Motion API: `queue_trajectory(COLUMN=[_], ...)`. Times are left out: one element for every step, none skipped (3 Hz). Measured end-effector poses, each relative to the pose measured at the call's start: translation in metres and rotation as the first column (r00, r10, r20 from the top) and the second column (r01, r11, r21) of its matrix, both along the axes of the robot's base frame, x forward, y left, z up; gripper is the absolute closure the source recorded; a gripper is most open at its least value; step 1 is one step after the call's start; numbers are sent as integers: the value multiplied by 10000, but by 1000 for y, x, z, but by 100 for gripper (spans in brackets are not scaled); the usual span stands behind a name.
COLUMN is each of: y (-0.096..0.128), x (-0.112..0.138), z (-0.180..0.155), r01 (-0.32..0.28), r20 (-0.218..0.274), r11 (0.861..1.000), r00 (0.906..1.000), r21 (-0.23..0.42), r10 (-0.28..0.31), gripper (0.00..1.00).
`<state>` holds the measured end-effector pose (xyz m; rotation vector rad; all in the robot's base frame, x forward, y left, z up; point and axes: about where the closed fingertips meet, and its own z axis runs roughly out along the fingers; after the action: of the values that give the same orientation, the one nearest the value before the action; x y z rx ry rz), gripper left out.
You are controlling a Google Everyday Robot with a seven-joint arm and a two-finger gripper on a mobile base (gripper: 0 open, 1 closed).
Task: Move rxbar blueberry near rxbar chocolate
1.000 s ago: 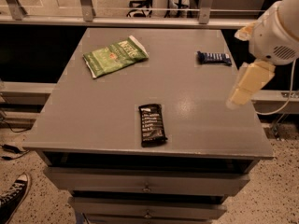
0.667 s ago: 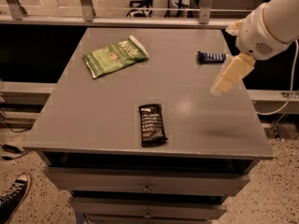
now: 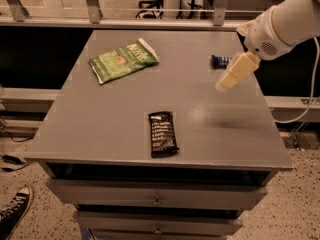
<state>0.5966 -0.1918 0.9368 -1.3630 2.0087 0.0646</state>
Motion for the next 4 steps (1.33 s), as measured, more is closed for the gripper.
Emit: queue_trajectory(y=[2,3,-4,-18], x=[13,54,96,126], z=[-5,-19,-40,-61], r01=[304,988,1755,2308], r20=[228,391,154,49], r11=[9989,9880,9647,9452], r00=[9993,9938,9832,9712], r21=[358,1186,1962,2311], r10=[-312,-1041,-1820,-2384], gripper=[0,0,0,0])
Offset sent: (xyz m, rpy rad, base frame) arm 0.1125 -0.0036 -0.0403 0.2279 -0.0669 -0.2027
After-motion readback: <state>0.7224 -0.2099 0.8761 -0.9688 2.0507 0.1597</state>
